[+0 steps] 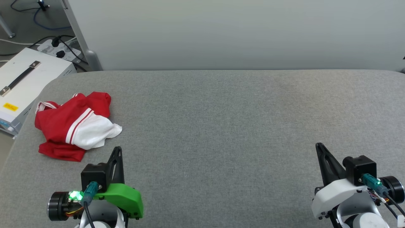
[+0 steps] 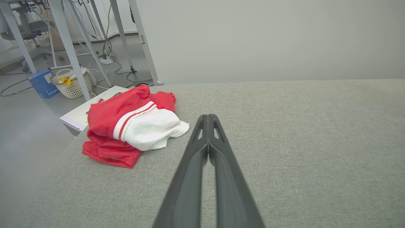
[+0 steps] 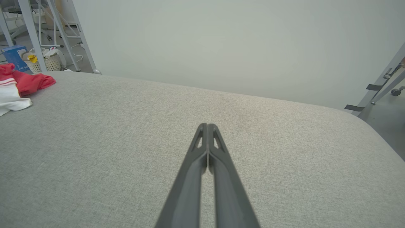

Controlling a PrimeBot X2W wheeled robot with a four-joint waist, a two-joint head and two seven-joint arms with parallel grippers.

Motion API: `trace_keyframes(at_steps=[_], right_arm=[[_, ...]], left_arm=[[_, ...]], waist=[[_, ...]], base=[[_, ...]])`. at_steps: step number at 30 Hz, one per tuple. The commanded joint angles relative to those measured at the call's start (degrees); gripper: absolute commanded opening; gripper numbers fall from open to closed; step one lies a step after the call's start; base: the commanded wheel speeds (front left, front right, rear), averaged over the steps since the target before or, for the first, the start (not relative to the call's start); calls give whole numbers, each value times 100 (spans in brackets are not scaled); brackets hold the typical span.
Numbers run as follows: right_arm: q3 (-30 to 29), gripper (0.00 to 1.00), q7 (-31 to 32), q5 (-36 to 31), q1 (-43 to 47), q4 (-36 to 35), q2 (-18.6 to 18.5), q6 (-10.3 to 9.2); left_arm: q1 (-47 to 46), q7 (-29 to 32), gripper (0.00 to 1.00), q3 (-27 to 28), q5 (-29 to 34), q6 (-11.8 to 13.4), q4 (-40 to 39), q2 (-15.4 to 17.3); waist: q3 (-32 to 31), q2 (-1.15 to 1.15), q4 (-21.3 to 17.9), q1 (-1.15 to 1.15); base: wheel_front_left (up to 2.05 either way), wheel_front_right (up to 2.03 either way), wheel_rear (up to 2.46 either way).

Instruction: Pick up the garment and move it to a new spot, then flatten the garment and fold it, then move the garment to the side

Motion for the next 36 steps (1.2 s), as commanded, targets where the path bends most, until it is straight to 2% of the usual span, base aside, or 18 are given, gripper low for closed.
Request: trace_keyframes(at_steps=[1, 25, 26, 36], right_arm=[[4, 0, 17, -55, -43, -20, -4, -5], [4, 0, 17, -55, -43, -20, -4, -5], [0, 100, -1, 1, 0, 0, 0, 0], [-49, 100, -75, 23, -24, 33, 2, 0]], left_arm=[[-102, -4, 0, 4, 57, 24, -12, -30], [-102, -4, 0, 4, 57, 24, -12, -30], [0, -1, 100, 0, -1, 0, 0, 0], [0, -76, 100, 23, -69, -24, 69, 0]], waist=[[0, 64, 0, 0], [0, 64, 0, 0], [0, 0, 0, 0], [3, 3, 0, 0]], base=[[0, 0, 0], [0, 0, 0], [0, 0, 0], [0, 0, 0]])
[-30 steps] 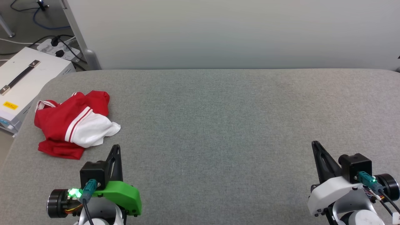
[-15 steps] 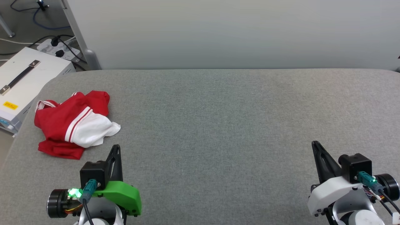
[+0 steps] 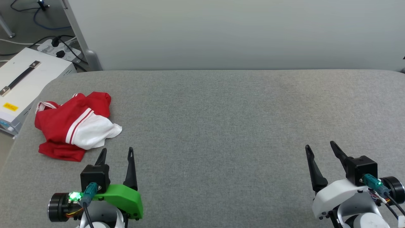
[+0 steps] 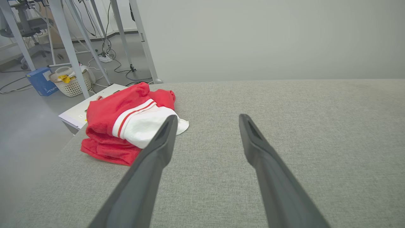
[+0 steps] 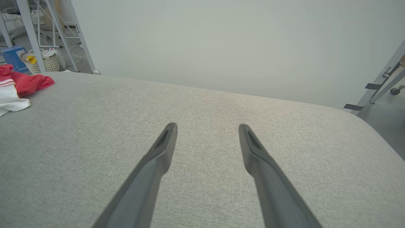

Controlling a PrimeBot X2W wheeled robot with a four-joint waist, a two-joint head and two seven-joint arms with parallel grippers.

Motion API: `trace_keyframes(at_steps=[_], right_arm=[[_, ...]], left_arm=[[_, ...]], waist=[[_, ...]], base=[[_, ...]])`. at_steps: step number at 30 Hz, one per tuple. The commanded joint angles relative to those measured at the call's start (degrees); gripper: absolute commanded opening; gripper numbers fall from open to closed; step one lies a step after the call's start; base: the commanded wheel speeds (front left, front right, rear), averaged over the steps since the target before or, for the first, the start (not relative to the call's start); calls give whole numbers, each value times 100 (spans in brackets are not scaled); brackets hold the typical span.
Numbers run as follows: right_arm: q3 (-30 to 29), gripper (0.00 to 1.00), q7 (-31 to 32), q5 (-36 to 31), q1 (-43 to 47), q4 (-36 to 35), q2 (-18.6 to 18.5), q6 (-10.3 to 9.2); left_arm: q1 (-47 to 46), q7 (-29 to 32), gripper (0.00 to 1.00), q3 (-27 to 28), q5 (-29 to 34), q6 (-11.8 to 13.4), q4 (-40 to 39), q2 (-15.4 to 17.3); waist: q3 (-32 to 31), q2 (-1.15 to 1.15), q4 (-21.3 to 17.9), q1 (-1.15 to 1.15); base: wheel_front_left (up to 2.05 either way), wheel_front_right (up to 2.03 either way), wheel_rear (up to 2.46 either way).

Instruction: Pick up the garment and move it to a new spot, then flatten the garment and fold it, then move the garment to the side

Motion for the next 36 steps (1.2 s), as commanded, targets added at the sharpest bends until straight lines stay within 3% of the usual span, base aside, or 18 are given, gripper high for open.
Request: trace_keyframes(at_steps=[1, 36], right_arm=[[-30, 100, -69, 15, -28, 23, -1, 0], [-103, 100, -488, 284, -132, 29, -3, -2]], left_arm=[[-8, -62, 100, 19, -44, -24, 35, -2], [-18, -488, 100, 105, -391, -239, 246, -11]], waist=[[0, 4, 1, 0], [30, 22, 4, 0]], base=[[0, 0, 0], [0, 0, 0]])
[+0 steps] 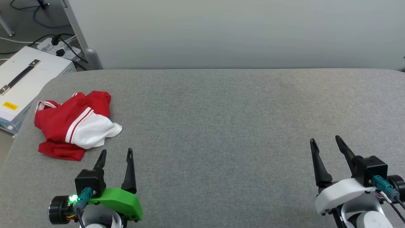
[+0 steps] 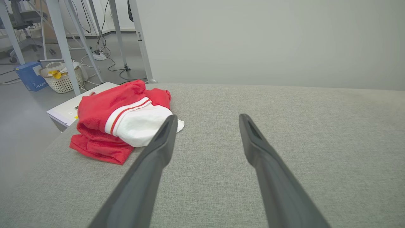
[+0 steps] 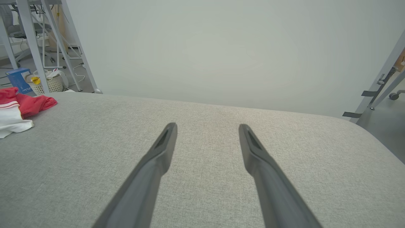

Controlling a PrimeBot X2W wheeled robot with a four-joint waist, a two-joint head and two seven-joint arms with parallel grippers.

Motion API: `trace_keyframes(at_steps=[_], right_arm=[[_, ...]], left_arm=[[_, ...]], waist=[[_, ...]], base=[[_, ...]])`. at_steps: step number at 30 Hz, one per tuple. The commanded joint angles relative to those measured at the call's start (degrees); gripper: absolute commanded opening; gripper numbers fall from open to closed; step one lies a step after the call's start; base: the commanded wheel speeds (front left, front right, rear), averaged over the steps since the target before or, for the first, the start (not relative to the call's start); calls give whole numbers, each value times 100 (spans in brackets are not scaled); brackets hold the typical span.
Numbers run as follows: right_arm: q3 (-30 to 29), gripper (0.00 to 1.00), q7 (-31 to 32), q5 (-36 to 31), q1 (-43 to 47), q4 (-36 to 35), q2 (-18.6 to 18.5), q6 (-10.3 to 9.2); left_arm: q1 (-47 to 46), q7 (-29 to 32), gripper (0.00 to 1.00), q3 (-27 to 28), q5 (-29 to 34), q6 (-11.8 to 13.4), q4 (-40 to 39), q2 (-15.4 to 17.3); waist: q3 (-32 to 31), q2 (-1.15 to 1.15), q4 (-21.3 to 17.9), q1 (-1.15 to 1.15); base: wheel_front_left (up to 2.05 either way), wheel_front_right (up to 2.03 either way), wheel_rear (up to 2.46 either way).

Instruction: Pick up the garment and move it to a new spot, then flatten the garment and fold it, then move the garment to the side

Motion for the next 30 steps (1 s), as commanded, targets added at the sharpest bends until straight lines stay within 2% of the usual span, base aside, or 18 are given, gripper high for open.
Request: trace_keyframes(at_steps=[1, 30], right_arm=[[-16, 100, -68, 62, -78, 46, -4, -2], [17, 100, -408, -39, -210, 426, -6, -3]], left_arm=[[-13, -65, 100, 12, -28, -41, 52, -11], [-37, -409, 100, -29, -185, -212, 402, -18]], waist=[[-2, 22, -2, 0], [30, 37, -33, 0]], base=[[0, 0, 0], [0, 0, 0]])
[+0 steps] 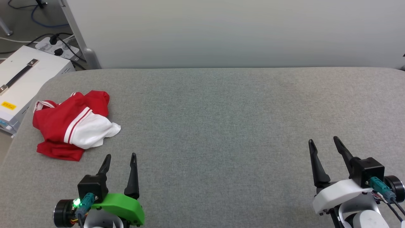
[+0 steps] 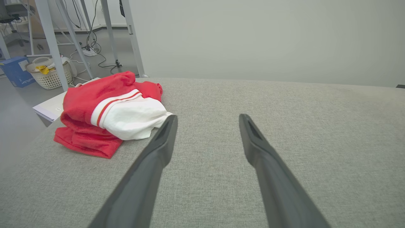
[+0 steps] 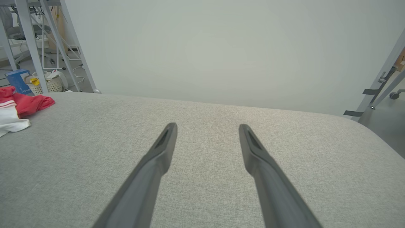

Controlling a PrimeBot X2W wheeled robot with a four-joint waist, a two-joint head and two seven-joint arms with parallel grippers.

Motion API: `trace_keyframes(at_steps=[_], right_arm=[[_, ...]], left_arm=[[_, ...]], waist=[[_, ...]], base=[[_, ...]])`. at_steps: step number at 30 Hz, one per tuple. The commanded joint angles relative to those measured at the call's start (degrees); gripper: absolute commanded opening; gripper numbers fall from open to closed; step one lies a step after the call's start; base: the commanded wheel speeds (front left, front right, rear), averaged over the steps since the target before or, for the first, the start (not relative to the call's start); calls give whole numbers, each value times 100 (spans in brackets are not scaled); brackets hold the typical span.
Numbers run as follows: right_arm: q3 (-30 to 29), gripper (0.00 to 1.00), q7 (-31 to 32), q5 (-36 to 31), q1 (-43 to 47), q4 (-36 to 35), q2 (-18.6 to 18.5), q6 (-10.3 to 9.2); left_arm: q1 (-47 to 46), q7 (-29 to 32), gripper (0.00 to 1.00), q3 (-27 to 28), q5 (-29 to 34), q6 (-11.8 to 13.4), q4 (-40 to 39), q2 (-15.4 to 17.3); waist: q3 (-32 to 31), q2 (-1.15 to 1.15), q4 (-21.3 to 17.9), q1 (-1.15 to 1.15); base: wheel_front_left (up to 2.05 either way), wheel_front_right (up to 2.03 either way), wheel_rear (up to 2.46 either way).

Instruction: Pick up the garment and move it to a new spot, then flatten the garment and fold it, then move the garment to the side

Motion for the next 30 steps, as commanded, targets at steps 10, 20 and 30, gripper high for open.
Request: trace_keyframes(at_steps=[10, 20, 30], right_arm=[[29, 100, -175, -25, -132, 188, -6, -4], [32, 100, -292, 16, -176, 312, -7, -4], [263, 100, -421, 44, -195, 453, -7, -4]], left_arm=[[-39, -172, 100, 0, -138, -88, 134, -21], [-68, -291, 100, -8, -209, -145, 230, -23], [-104, -422, 100, 42, -320, -208, 317, -26]], waist=[[27, 42, 5, 0], [52, 47, 58, 0], [75, 52, 378, 0]], base=[[0, 0, 0], [0, 0, 0], [0, 0, 0]])
